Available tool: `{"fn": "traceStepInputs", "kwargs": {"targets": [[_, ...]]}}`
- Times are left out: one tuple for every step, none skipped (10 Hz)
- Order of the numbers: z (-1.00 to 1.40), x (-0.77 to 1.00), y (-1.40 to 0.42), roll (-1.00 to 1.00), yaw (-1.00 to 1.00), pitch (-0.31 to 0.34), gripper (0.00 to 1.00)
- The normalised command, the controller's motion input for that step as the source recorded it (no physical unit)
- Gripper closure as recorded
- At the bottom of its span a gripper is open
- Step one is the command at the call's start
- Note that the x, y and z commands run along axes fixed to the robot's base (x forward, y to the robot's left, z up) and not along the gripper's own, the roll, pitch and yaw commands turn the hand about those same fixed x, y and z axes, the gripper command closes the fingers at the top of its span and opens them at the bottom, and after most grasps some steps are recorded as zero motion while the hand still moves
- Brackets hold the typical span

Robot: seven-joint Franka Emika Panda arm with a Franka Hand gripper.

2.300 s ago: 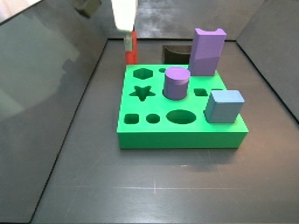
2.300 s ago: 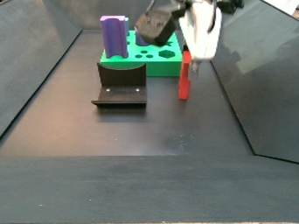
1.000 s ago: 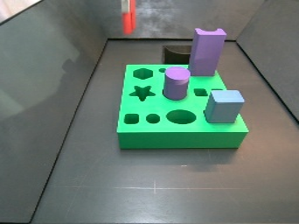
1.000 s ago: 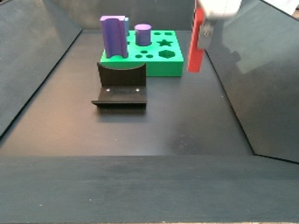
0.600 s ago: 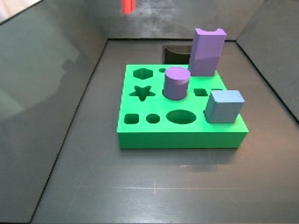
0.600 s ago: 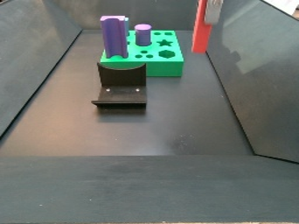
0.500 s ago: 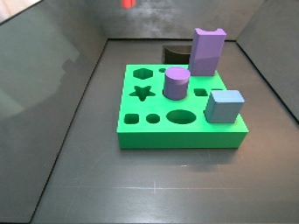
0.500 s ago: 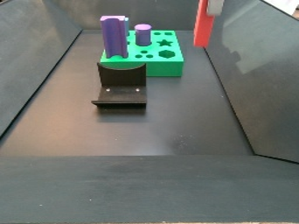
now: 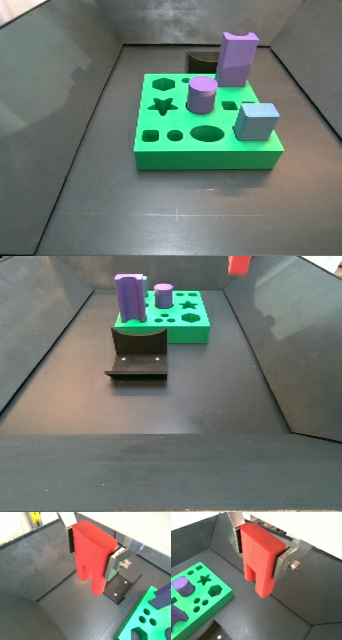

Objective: Pick up the square-circle object. Move up. Rotate the square-circle object. Move to above the board. Insert the square-circle object.
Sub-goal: Move to above the board.

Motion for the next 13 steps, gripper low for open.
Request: {"fn": "traceStepInputs", "kwargs": {"targets": [[0.31,0.01,0.03,0.0,-0.01,0.093,1.0],[0.21,0.01,0.03,0.01,-0.01,0.094,1.0],[0.03,0.14,-1.0,0.07,1.0,0.033,1.0],[0.03,0.14,-1.0,0.07,1.0,0.032,1.0],[0.03,0.14,-1.0,0.07,1.0,0.032,1.0],[0.03,0.14,-1.0,0.07,1.0,0.033,1.0],[0.03,0.14,-1.0,0.07,1.0,0.035,1.0],[0.03,0.15,-1.0,0.07,1.0,0.039,1.0],[0.03,0.15,-1.0,0.07,1.0,0.043,1.0],[0.03,0.16,-1.0,0.07,1.0,0.047,1.0],[0.03,0.18,-1.0,0.06,1.0,0.052,1.0],[0.03,0.18,-1.0,0.07,1.0,0.056,1.0],[0.03,0.19,-1.0,0.06,1.0,0.061,1.0]]}}
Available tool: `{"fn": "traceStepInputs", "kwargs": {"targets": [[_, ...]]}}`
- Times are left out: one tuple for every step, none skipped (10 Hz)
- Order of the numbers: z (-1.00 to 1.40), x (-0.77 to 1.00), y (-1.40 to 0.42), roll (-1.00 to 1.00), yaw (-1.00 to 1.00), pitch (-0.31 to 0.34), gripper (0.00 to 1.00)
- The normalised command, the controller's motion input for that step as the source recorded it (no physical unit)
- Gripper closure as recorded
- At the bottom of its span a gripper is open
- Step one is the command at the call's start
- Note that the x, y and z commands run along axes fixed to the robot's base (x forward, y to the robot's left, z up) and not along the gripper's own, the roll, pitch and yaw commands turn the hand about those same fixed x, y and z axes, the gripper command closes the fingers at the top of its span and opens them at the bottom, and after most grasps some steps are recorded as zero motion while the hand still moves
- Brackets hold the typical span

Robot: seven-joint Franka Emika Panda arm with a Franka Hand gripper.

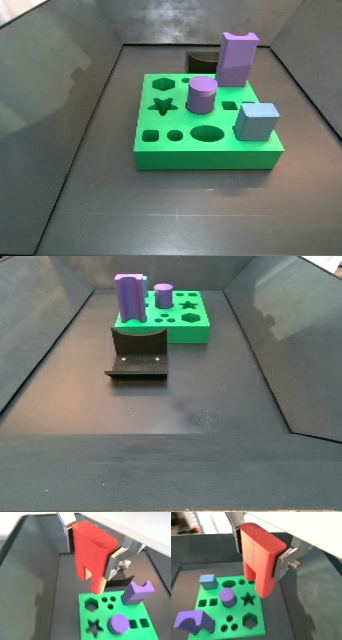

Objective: Pick up the square-circle object. Move up. Rotate the square-circle object. Move to above the board. Insert the square-circle object.
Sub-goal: Move to above the board, then insert the square-circle object.

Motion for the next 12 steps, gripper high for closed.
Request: {"fn": "traceStepInputs", "kwargs": {"targets": [[0.03,0.22,-1.0,0.07,1.0,0.073,1.0],[0.03,0.23,-1.0,0.07,1.0,0.079,1.0],[0.03,0.21,-0.76,0.07,1.0,0.094,1.0],[0.03,0.18,-0.58,0.08,1.0,0.102,1.0],[0.03,0.12,-0.31,0.1,1.0,0.118,1.0],[0.03,0.08,-0.17,0.11,1.0,0.136,1.0],[0.02,0.07,-0.12,0.14,1.0,0.157,1.0],[0.02,0.08,-0.09,0.17,1.0,0.191,1.0],[0.02,0.09,-0.07,0.19,0.85,0.205,1.0],[0.02,0.09,-0.05,0.18,0.51,0.174,1.0],[0.02,0.08,-0.05,0.18,0.37,0.158,1.0],[-0.03,0.0,0.0,0.0,0.0,0.0,1.0]]}}
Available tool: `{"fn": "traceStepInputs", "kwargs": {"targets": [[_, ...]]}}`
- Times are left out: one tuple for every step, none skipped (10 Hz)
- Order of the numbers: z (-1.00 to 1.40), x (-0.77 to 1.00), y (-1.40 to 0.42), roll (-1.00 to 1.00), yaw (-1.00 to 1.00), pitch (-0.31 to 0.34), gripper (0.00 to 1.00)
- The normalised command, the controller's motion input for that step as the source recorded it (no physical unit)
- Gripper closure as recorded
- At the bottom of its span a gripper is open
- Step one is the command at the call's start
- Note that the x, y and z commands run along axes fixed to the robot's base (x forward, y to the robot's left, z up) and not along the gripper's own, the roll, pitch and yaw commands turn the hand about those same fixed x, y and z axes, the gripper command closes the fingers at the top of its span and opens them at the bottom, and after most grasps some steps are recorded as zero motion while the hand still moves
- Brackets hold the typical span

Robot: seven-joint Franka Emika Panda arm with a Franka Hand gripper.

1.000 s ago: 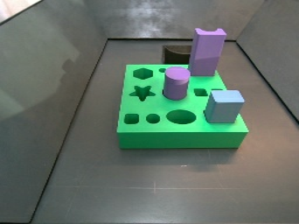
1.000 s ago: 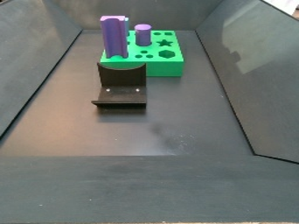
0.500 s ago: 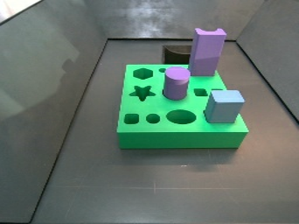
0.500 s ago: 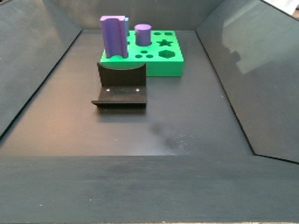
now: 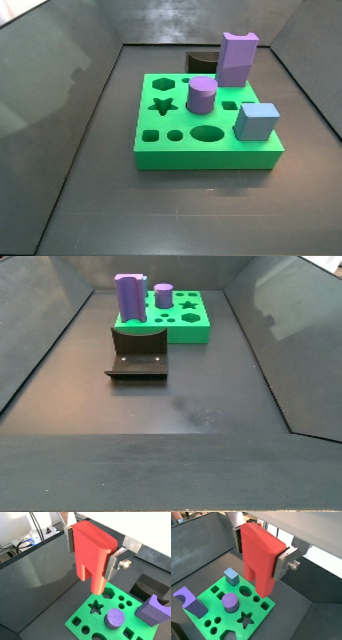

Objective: Pick up the square-circle object. Move up. Rotate the square-circle object. Move to above the board. Insert the square-circle object.
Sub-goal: Insert the square-circle object.

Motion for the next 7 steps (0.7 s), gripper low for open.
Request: {"fn": "traceStepInputs", "kwargs": {"targets": [[-0.63,-0.1,0.08,0.0,0.09,-0.32,1.0],[-0.88,-0.29,0.03,0.0,0.1,-0.211,1.0],[-1.0,-0.45,0.11,0.0,0.18,-0.139,1.0],[-1.0,-0.06,0.04,0.0,0.28,-0.031,1.0],[-1.0,0.24,-0.08,0.0,0.5,0.0,1.0],[-1.0,0.26,-0.11,-0.08,0.69,0.0,1.0],[-1.0,0.25,-0.11,-0.08,0.69,0.0,1.0]]}}
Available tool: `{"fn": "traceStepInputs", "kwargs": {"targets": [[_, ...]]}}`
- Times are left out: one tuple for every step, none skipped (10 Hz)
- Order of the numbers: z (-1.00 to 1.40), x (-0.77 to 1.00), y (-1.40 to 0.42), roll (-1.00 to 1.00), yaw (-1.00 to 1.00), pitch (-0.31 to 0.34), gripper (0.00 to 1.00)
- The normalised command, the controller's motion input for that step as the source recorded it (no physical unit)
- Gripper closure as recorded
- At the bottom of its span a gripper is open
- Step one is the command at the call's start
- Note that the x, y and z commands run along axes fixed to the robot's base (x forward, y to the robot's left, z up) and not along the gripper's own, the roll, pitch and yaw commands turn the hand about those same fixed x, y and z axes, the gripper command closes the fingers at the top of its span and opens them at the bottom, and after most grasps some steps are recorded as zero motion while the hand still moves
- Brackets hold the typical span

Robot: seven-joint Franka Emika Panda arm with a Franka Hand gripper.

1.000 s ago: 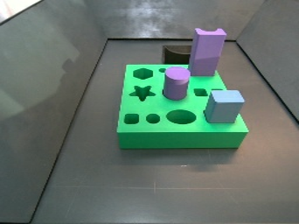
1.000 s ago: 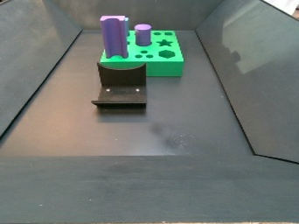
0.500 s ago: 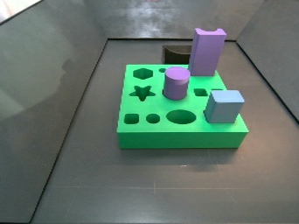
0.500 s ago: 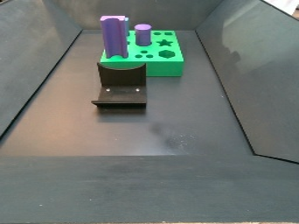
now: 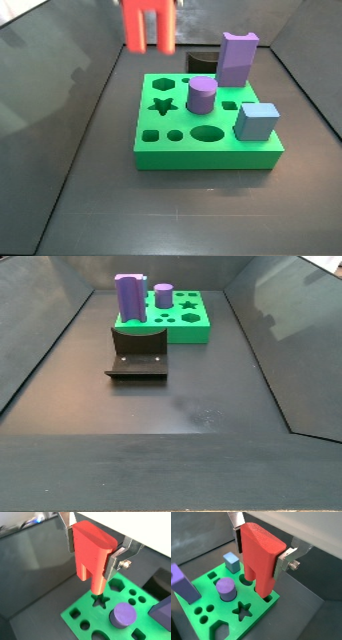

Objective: Pick up the square-circle object. Move up. Rotate the square-circle object. Move to above the board. Insert the square-circle object.
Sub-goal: Insert the square-circle object.

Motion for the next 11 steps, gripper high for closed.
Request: {"fn": "traceStepInputs", "kwargs": {"targets": [[-1.0,0.27,-0.04,-0.08,0.69,0.0,1.0],[-0.92,0.37,0.0,-0.07,0.6,0.0,1.0],[-0.8,0.39,-0.03,0.0,0.54,0.0,1.0],[-0.75,0.39,-0.14,0.11,0.48,0.0,1.0],[-0.74,0.37,-0.35,0.27,0.4,0.0,1.0],[-0.66,0.1,-0.5,0.32,0.26,0.0,1.0],[-0.36,0.0,-0.34,0.11,0.08,0.106,1.0],[0.0,0.0,0.03,0.0,0.0,0.0,1.0],[-0.21,-0.12,-0.14,0.13,-0.05,-0.059,1.0],[-0.17,-0.43,-0.3,0.25,-0.08,-0.139,1.0],[-0.09,-0.39,-0.28,0.3,-0.13,-0.103,1.0]]}}
